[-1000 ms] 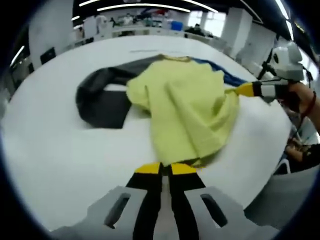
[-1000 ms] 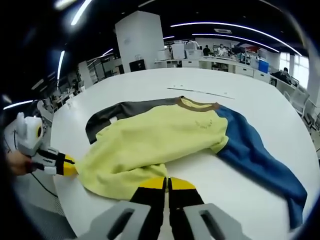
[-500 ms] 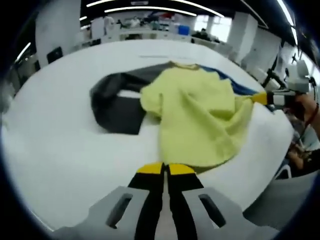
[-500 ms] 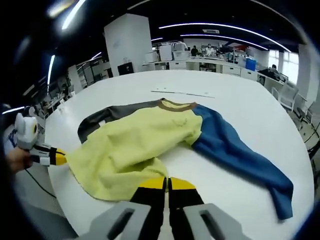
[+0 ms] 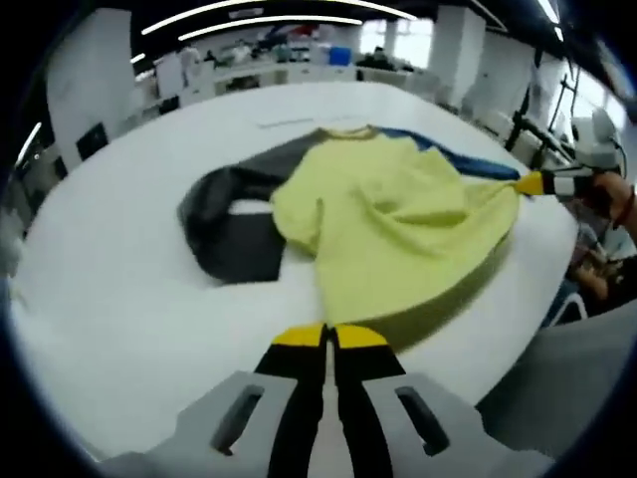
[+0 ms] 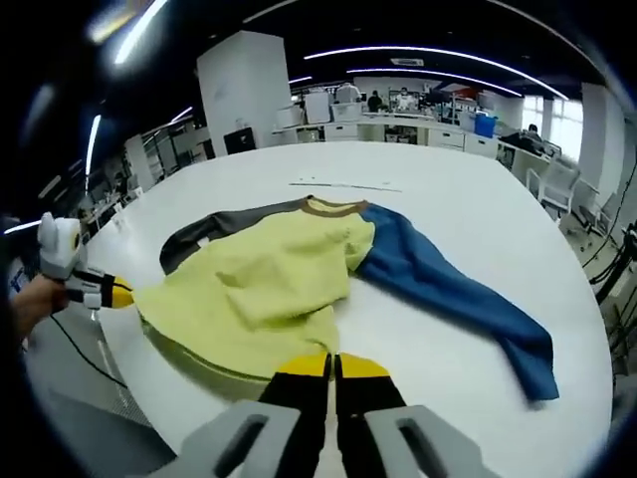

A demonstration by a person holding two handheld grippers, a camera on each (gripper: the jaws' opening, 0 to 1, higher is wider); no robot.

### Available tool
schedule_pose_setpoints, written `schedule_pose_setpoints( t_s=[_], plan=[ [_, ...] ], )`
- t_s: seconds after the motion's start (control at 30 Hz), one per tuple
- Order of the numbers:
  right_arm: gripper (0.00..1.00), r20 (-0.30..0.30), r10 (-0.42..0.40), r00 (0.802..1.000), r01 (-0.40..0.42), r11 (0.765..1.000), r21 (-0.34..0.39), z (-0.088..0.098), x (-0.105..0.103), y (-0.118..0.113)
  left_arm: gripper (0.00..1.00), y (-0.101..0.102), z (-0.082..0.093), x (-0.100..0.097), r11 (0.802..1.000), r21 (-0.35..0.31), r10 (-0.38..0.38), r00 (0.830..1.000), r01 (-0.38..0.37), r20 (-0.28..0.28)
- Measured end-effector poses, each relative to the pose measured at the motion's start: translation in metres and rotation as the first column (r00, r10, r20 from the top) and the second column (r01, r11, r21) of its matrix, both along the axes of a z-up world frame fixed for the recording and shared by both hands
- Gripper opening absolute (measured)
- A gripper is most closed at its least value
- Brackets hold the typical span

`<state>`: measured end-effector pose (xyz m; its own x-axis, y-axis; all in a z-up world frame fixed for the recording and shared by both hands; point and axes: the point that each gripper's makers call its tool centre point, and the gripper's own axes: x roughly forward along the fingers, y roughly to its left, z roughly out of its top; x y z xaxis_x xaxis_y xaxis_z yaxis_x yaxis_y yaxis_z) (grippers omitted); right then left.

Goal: Fold the garment on the visible template until the final outline fits inside the template.

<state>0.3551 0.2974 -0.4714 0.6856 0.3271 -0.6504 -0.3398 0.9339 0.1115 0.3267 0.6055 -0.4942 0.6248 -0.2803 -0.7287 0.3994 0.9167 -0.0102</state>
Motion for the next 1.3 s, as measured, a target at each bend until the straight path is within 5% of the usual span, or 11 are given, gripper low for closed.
schedule_pose_setpoints(
  t_s=[0.23, 0.5, 0.83, 1.3],
  plan=[
    [0.00, -0.009, -0.046, 0.999, 0.046, 0.999, 0.018, 0.003, -0.014, -0.010, 0.00, -0.006, 0.008, -0.007, 0.999, -0.039, -0.017, 1.000, 0.016, -0.021],
    [0.00, -0.034, -0.076, 0.997, 0.077, 0.997, 0.030, 0.000, -0.035, -0.015, 0.00, -0.011, 0.015, -0.017, 0.998, 0.000, -0.066, 0.998, 0.066, -0.018],
    [0.00, -0.083, -0.089, 0.993, 0.092, 0.995, 0.029, -0.011, -0.064, -0.015, 0.00, -0.011, 0.012, -0.034, 0.994, 0.040, -0.099, 0.994, 0.101, -0.053],
    [0.00, -0.150, -0.162, 0.975, 0.160, 0.987, -0.025, -0.037, -0.084, -0.044, 0.00, -0.027, -0.001, -0.052, 0.988, -0.021, -0.156, 0.982, 0.154, -0.106]
  ],
)
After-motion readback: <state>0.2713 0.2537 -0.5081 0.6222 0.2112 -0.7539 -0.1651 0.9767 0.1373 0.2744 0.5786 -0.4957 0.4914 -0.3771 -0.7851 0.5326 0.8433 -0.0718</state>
